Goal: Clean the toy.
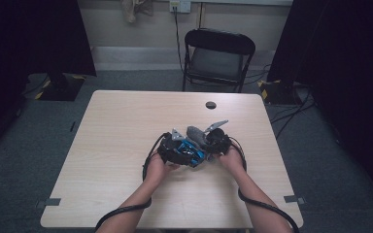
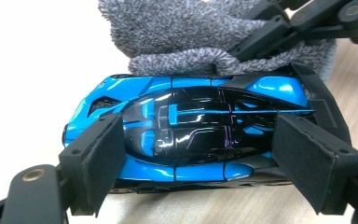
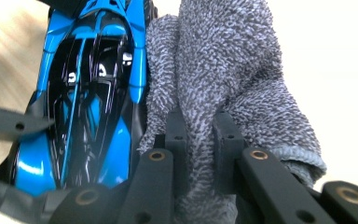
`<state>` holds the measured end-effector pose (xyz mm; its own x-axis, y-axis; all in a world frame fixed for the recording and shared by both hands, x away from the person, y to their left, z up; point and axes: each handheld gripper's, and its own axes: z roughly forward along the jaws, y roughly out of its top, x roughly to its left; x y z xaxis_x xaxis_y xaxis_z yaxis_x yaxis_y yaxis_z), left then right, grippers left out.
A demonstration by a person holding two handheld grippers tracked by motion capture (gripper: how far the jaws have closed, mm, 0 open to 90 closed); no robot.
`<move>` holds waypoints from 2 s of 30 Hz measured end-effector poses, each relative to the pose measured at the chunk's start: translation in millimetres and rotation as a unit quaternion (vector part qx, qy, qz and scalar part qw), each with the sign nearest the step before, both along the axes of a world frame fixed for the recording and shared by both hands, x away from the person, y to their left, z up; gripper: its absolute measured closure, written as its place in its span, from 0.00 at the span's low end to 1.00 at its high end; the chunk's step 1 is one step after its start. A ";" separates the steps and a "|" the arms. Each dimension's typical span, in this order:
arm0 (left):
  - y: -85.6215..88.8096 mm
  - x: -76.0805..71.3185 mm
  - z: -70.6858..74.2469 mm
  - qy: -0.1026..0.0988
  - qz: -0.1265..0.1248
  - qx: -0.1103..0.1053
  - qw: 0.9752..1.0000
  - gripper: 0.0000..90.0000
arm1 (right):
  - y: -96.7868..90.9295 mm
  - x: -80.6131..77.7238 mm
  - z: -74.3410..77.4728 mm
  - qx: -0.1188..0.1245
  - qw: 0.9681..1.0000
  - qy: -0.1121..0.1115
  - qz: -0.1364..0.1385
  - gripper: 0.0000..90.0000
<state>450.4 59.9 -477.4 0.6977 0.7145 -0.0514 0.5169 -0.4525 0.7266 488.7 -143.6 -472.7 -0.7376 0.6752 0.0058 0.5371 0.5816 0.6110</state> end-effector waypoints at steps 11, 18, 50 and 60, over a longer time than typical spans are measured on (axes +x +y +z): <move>-0.4 0.5 1.2 0.005 0.001 0.005 1.000 0.19 | -20.6 -15.9 0.6 0.004 1.000 0.006 -0.001 0.89; -0.8 0.6 1.9 0.009 0.002 0.008 1.000 0.19 | -35.4 -28.7 0.6 0.018 1.000 0.015 -0.001 0.89; 0.4 -0.5 -0.1 0.004 0.005 -0.003 1.000 0.19 | -23.0 23.1 31.3 0.046 0.996 -0.033 -0.065 0.89; 1.8 -1.3 -1.3 -0.003 0.004 -0.006 1.000 0.19 | 23.2 42.7 10.6 0.048 0.997 -0.022 -0.055 0.89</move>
